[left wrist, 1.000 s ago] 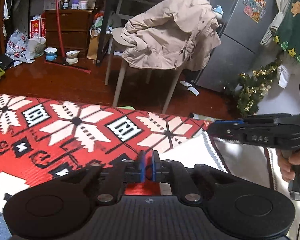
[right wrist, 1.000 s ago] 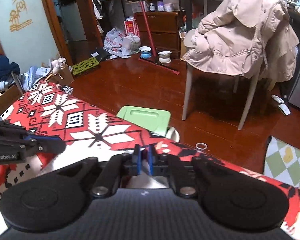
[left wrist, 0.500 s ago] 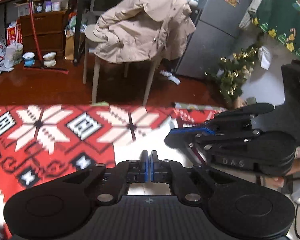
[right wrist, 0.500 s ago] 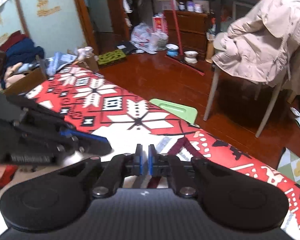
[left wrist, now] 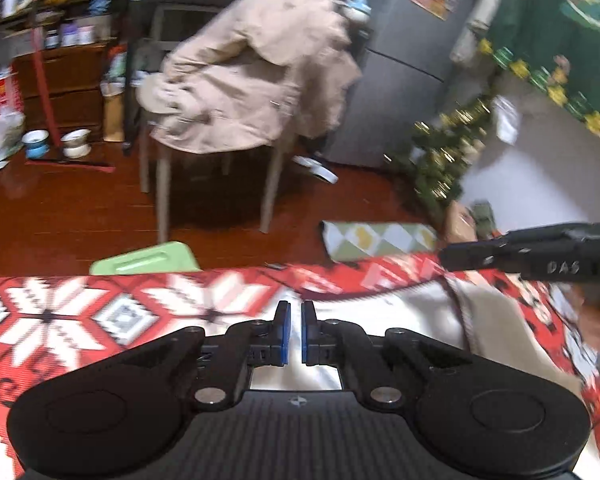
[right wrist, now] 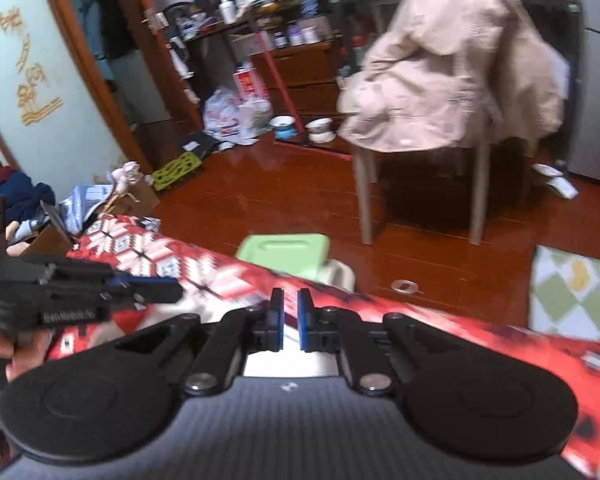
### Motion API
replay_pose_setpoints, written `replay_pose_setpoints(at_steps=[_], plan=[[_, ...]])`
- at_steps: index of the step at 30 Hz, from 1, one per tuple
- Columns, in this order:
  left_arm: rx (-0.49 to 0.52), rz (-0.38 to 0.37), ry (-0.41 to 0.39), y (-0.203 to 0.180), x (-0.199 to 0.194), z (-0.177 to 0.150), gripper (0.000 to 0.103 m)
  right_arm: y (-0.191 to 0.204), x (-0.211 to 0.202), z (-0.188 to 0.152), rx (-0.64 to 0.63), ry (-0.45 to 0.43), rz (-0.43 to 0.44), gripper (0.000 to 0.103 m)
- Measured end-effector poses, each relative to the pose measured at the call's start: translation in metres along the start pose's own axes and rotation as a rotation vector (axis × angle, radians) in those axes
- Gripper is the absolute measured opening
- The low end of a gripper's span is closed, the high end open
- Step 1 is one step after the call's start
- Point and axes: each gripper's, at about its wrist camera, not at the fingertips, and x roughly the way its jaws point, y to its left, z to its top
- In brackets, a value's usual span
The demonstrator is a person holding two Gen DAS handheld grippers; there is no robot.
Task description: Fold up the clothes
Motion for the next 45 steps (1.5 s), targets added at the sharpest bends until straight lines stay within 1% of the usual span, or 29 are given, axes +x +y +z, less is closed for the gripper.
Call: replay_pose_setpoints(at_steps=[3,5,6,9,12,14,17,20,24,26,27,28,31,34,36,37,38,40,42,43,44,45], plan=[[0.073,-0.039,0.037,-0.030,0.009,-0.003,0.004,-0.034,-0.043,-0.023,0.034,0.021,-0.082,0.007],[0.117,-0.060,0.050,-0.050,0.016,-0.004,0.007,-0.054,-0.066,-0.041,0.052,0.028,-0.138,0.010],[0.126,-0.069,0.058,-0.058,0.021,-0.005,0.008,-0.064,-0.075,-0.050,0.065,0.026,-0.164,0.011],[0.125,-0.096,0.069,-0.079,0.040,-0.004,0.008,-0.092,-0.090,-0.071,0.115,0.025,-0.213,0.012],[0.120,-0.125,0.063,-0.098,0.059,0.001,0.008,-0.120,-0.092,-0.084,0.196,0.012,-0.213,0.013],[0.119,-0.139,0.065,-0.111,0.074,0.005,0.008,-0.133,-0.085,-0.085,0.269,-0.001,-0.185,0.018],[0.131,-0.142,0.071,-0.123,0.091,0.008,0.008,-0.147,-0.075,-0.087,0.331,-0.004,-0.145,0.019],[0.137,-0.157,0.076,-0.130,0.101,0.008,0.008,-0.144,-0.062,-0.088,0.310,0.010,-0.151,0.018],[0.127,-0.177,0.077,-0.133,0.110,0.005,0.008,-0.122,-0.055,-0.091,0.164,0.024,-0.212,0.019],[0.113,-0.197,0.069,-0.133,0.110,0.004,0.008,-0.111,-0.053,-0.091,0.117,0.027,-0.232,0.012],[0.119,-0.200,0.064,-0.135,0.110,0.003,0.008,-0.106,-0.051,-0.088,0.091,0.021,-0.252,0.006],[0.130,-0.197,0.060,-0.137,0.110,0.003,0.008,-0.103,-0.051,-0.088,0.052,0.010,-0.288,0.005],[0.161,-0.178,0.061,-0.143,0.115,0.005,0.008,-0.098,-0.045,-0.086,-0.025,-0.011,-0.359,0.005],[0.205,-0.133,0.062,-0.145,0.122,0.005,0.008,-0.098,-0.040,-0.085,-0.033,-0.009,-0.361,0.005],[0.242,-0.111,0.052,-0.146,0.124,0.004,0.004,-0.103,-0.044,-0.083,0.010,-0.013,-0.347,0.007],[0.245,-0.106,0.048,-0.145,0.125,0.005,0.003,-0.107,-0.046,-0.082,0.038,-0.017,-0.339,0.016],[0.243,-0.101,0.046,-0.145,0.126,0.007,0.003,-0.111,-0.049,-0.081,0.066,-0.021,-0.331,0.019],[0.250,-0.082,0.036,-0.146,0.128,0.009,0.003,-0.116,-0.058,-0.079,0.098,-0.050,-0.329,0.019],[0.252,-0.064,0.030,-0.147,0.130,0.011,0.003,-0.116,-0.066,-0.077,0.092,-0.083,-0.337,0.018],[0.243,-0.071,0.034,-0.146,0.129,0.013,0.003,-0.115,-0.069,-0.076,0.090,-0.099,-0.327,0.011],[0.228,-0.088,0.033,-0.145,0.127,0.016,0.003,-0.113,-0.071,-0.076,0.085,-0.107,-0.290,0.006],[0.214,-0.115,0.032,-0.143,0.122,0.016,0.003,-0.109,-0.073,-0.076,0.071,-0.099,-0.232,0.003]])
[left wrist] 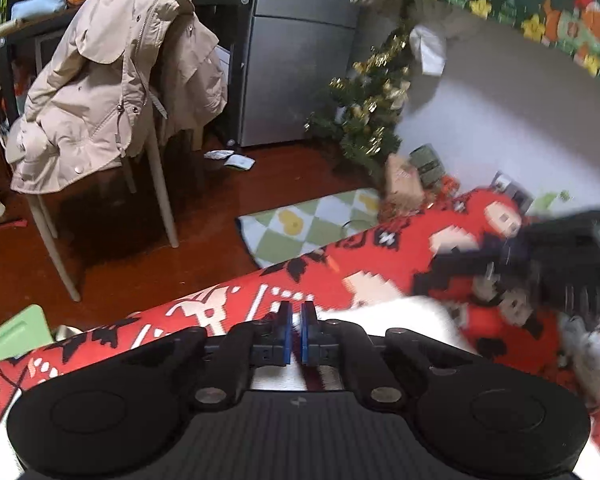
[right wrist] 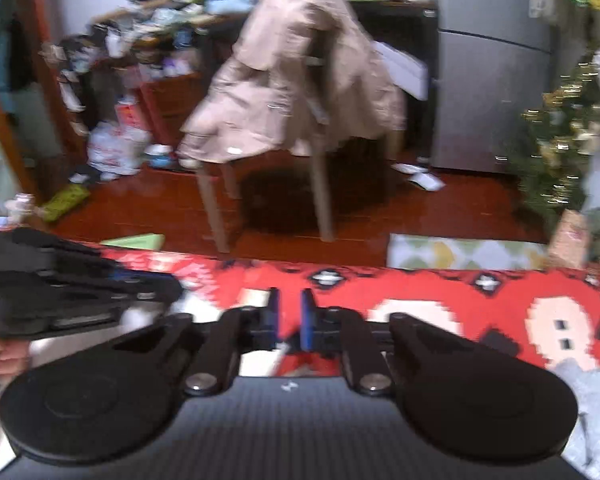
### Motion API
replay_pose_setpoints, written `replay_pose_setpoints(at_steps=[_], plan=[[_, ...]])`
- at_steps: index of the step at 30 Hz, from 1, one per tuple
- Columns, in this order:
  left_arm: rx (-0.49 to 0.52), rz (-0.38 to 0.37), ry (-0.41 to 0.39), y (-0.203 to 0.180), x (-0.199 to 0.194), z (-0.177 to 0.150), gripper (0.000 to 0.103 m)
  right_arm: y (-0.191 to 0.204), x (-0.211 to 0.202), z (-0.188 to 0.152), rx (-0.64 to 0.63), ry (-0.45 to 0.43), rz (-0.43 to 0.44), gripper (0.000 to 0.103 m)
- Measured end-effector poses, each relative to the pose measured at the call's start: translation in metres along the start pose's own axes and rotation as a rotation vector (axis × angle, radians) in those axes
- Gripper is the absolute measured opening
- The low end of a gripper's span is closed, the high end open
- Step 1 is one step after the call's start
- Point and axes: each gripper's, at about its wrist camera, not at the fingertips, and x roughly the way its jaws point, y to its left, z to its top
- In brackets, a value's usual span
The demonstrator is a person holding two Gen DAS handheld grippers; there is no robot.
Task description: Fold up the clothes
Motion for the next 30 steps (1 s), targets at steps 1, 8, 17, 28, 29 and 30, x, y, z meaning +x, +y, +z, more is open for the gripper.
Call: replay_pose_setpoints(at_steps=[1,8,17,28,29,30], plan=[[-0.013,-0.028,-0.003,0.001,-0.005,0.000,0.003,0.005,-0.001,-0.001,-0.026,0.017,0.042,0.003],[0.071,-0.107,0.098,-0.022,-0.015,-0.026,0.003,0.037,0.016,-0.019,-0.148,0.125,0.093,0.003],[-0.037,-0.056,0.029,-0.010,0.015,-0.004,0.003,0.018,0.046,-0.001,-0.056,0.104,0.059,0.000],[-0.095,-0.106,0.036,-0.020,-0.039,-0.024,0.004,0.002,-0.011,-0.002,0.007,0.076,0.069,0.003],[-0.092,-0.121,0.052,-0.024,-0.044,-0.032,0.004,0.005,-0.023,-0.011,-0.007,0.093,0.086,0.003],[-0.088,-0.134,0.066,-0.028,-0.048,-0.040,0.004,0.009,-0.033,-0.021,-0.024,0.113,0.100,0.003]])
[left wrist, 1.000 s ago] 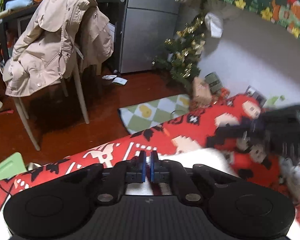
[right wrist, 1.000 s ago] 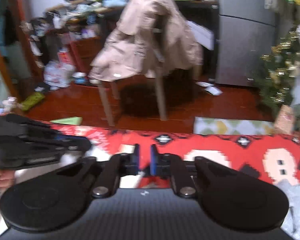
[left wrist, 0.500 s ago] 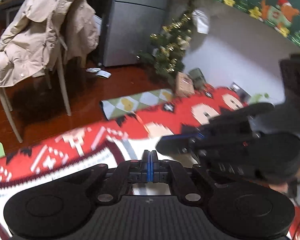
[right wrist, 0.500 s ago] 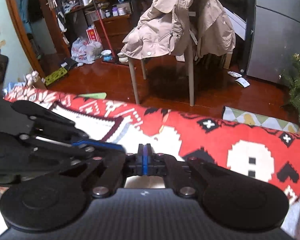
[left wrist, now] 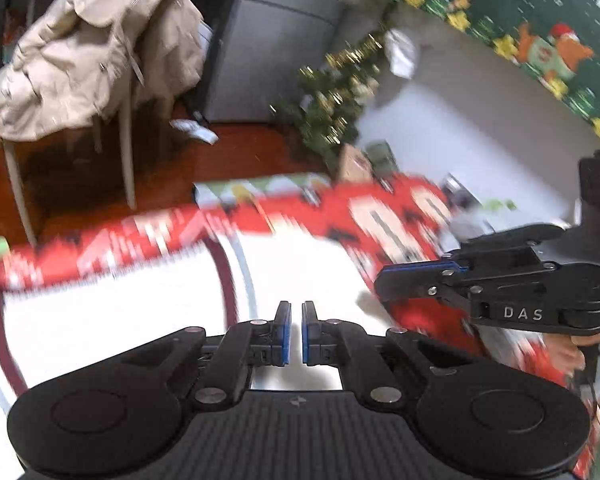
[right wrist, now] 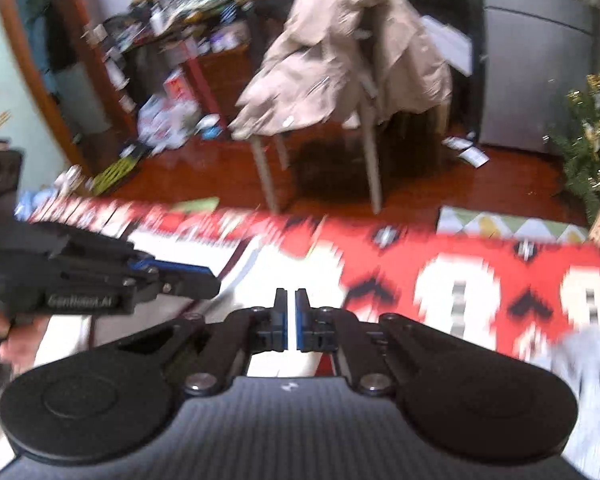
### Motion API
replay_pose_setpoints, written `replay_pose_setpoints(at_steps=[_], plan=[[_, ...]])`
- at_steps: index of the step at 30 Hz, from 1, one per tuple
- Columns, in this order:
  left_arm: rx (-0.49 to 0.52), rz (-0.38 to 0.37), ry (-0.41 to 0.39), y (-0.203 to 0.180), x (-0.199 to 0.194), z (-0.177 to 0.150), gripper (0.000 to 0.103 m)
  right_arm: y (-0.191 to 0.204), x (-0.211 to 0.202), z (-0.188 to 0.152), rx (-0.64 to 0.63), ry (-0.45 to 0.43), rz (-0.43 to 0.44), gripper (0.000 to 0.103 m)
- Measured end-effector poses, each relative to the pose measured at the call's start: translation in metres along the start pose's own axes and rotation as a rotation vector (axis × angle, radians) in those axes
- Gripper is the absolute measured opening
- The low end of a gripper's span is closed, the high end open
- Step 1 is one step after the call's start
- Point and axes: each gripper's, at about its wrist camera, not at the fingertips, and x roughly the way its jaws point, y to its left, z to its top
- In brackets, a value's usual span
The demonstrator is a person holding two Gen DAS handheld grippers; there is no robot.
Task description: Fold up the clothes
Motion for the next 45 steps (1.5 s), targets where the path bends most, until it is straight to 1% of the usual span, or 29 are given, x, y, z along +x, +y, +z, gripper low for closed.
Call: replay_pose_setpoints(at_steps=[2,4,7,10,14,21,23,24,25,26,27,28,29,32,35,36,38,41,45], plan=[[0.018,-0.001,0.017,-0.010,0.000,-0.014,0.004,0.011,-0.009,-0.020,-0.036,0.041,0.020,0.003],[0.034,0.010,0.030,-0.018,0.003,-0.024,0.004,0.020,-0.013,-0.032,-0.050,0.072,0.028,0.003],[0.044,0.041,0.016,-0.024,0.012,-0.024,0.004,0.027,-0.008,-0.041,-0.066,0.089,0.014,0.003],[0.015,0.060,0.012,-0.019,0.021,-0.013,0.004,0.028,0.002,-0.032,-0.060,0.077,0.003,0.003],[0.013,0.091,-0.013,-0.012,0.034,0.002,0.004,0.025,0.022,-0.015,-0.060,0.065,-0.031,0.000],[-0.004,0.111,-0.037,0.001,0.048,0.022,0.002,0.007,0.060,0.019,-0.028,0.028,-0.067,0.000],[-0.021,0.119,-0.039,0.004,0.050,0.026,0.002,0.005,0.065,0.027,-0.025,0.024,-0.094,0.000],[-0.034,0.122,-0.044,0.004,0.047,0.027,0.002,0.005,0.066,0.031,-0.024,0.026,-0.125,0.000],[-0.049,0.122,-0.050,0.004,0.044,0.027,0.002,0.004,0.065,0.033,-0.015,0.020,-0.130,0.000],[-0.066,0.110,-0.063,0.003,0.038,0.026,0.002,0.003,0.060,0.035,0.001,0.011,-0.125,0.000],[-0.074,0.088,-0.076,0.000,0.029,0.023,0.002,0.004,0.051,0.034,0.013,0.001,-0.111,0.004],[-0.079,0.069,-0.086,-0.003,0.020,0.020,0.003,0.004,0.043,0.034,0.025,-0.008,-0.098,0.004],[-0.066,0.066,-0.088,-0.009,0.010,0.014,0.003,0.006,0.034,0.032,0.031,-0.017,-0.086,0.004],[-0.032,0.062,-0.085,-0.027,-0.019,-0.009,0.003,0.018,-0.003,0.011,0.007,-0.020,-0.080,0.004],[-0.067,0.051,-0.067,-0.039,-0.037,-0.040,0.003,0.041,-0.034,-0.027,-0.051,0.016,-0.120,0.004],[-0.080,0.049,-0.062,-0.042,-0.041,-0.051,0.003,0.050,-0.041,-0.042,-0.076,0.016,-0.131,0.004],[-0.096,0.064,-0.057,-0.047,-0.041,-0.070,0.003,0.066,-0.051,-0.065,-0.108,0.009,-0.144,0.004],[-0.133,0.082,-0.035,-0.053,-0.034,-0.092,0.004,0.076,-0.053,-0.091,-0.090,-0.013,-0.164,0.004],[-0.148,0.089,-0.069,-0.064,-0.038,-0.103,0.005,0.073,-0.059,-0.118,-0.051,-0.024,-0.203,0.004]])
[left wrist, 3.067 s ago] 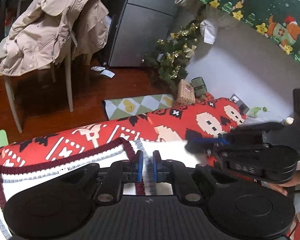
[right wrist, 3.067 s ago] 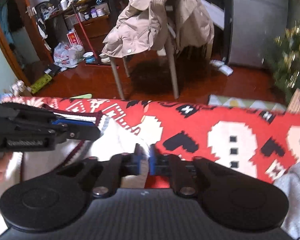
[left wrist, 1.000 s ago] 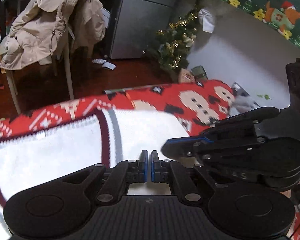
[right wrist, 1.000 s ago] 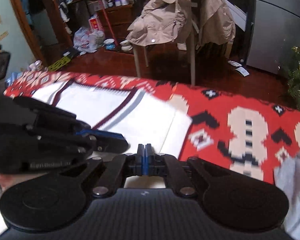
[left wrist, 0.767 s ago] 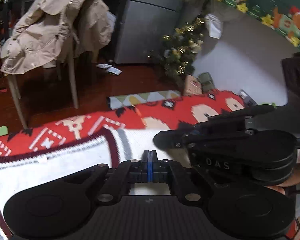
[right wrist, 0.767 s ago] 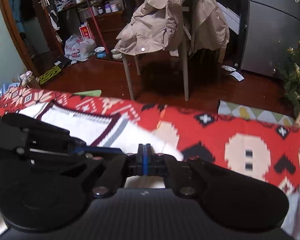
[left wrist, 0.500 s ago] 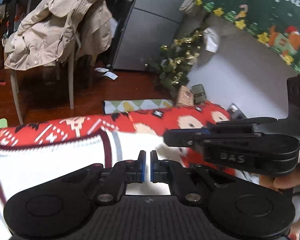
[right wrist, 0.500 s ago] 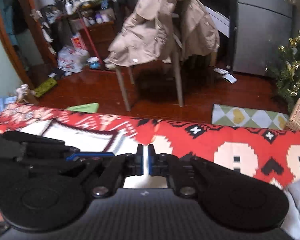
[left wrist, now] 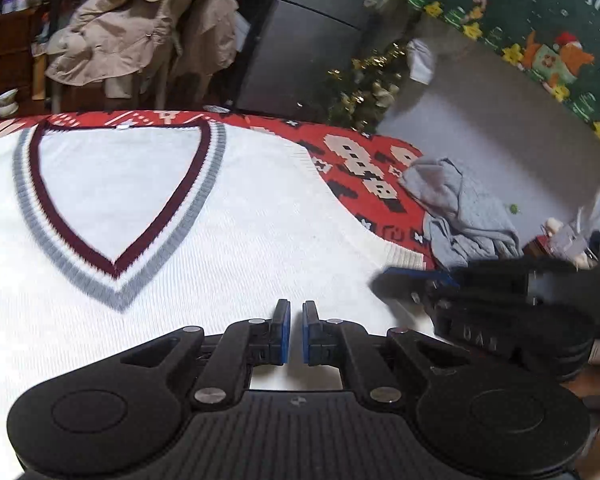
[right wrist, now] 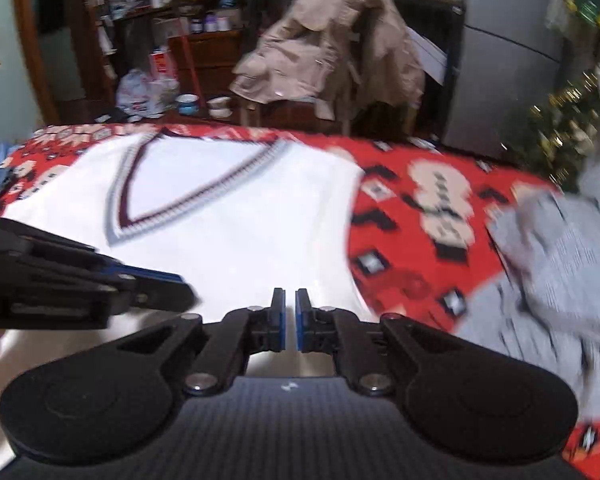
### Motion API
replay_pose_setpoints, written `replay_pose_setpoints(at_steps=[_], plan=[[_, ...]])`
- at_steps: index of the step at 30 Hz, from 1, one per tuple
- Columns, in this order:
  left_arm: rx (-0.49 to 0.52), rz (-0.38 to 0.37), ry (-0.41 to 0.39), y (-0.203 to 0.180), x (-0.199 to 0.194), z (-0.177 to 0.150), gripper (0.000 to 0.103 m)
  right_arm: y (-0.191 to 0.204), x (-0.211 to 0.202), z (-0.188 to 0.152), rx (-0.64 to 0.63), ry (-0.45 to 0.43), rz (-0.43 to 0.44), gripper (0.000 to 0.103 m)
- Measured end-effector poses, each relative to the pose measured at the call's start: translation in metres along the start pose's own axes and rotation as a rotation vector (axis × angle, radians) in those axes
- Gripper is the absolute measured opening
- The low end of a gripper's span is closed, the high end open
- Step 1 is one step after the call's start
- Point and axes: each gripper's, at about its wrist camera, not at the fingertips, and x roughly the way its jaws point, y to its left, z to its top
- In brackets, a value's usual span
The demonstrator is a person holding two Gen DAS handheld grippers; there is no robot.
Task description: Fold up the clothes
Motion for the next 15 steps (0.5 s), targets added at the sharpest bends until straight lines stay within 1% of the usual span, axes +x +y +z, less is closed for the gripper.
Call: replay_pose_setpoints(at_steps=[1,4,7,8,9,12,15], plan=[[0.002,0.002,-0.004,-0.002,0.000,-0.002,0.005,-0.004,-0.002,-0.006,0.014,0.001,-0.008,0.002],[0.038,0.025,-0.025,-0.010,-0.002,-0.008,0.005,-0.018,-0.011,-0.018,0.029,-0.021,-0.024,0.002],[0.047,0.015,-0.030,-0.014,-0.008,-0.015,0.005,-0.033,-0.021,-0.029,0.077,-0.033,-0.030,0.000],[0.053,0.020,-0.035,-0.014,-0.013,-0.017,0.005,-0.035,-0.023,-0.030,0.083,-0.034,-0.058,0.000],[0.055,0.027,-0.043,-0.011,-0.020,-0.019,0.005,-0.037,-0.025,-0.031,0.093,-0.035,-0.079,0.008],[0.048,0.054,-0.073,0.001,-0.047,-0.025,0.005,-0.047,-0.035,-0.033,0.166,-0.055,-0.088,0.008],[-0.004,0.126,-0.116,0.030,-0.082,-0.028,0.005,-0.043,-0.050,-0.028,0.185,-0.096,-0.072,0.008]])
